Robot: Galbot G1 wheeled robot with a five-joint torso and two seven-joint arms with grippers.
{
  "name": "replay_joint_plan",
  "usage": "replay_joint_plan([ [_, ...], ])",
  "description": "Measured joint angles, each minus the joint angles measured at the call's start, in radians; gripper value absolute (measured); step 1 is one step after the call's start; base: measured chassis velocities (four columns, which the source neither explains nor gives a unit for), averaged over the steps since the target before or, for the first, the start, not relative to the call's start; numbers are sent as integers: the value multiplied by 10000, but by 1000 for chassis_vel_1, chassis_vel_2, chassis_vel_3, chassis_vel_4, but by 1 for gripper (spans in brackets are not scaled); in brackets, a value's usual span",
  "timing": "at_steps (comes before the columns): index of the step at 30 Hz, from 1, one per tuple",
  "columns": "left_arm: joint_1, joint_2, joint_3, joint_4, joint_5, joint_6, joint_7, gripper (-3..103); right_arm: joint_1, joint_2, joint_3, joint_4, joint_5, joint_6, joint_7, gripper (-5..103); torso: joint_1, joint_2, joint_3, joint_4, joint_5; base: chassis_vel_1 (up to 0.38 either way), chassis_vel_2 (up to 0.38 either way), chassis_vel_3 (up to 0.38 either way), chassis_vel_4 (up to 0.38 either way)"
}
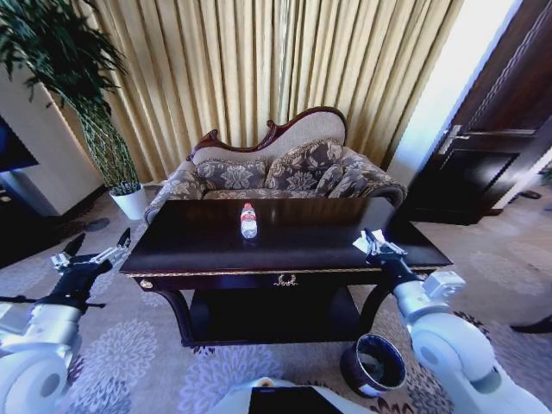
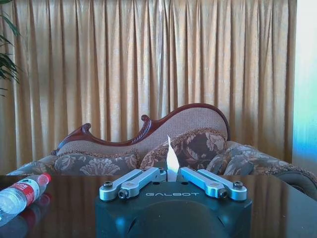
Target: Move to the front of the table and place the trash on the table into the trash bin.
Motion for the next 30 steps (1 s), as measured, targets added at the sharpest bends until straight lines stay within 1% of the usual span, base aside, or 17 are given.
replay_joint_plan([
  [3,-64,1,32,-6,33,136,-24,100,-8,-23,-2,53,0,-5,2,0,1,0,0,0,0,0,0,0,0],
  [16,-121,-3,24,43,60,135,-22,100,-64,19,-304,140,-72,-13,3,0,2,-1,1,0,1,8,-12,-10,12],
  [22,-127,-55,19,79,73,108,6,100,-107,100,-346,141,-135,-12,-1,0,1,-1,1,-1,1,77,-73,-75,71],
  [30,-169,-77,21,64,77,44,23,100,-122,163,-438,89,-276,-13,-16,0,1,0,0,0,1,137,-134,-127,143],
])
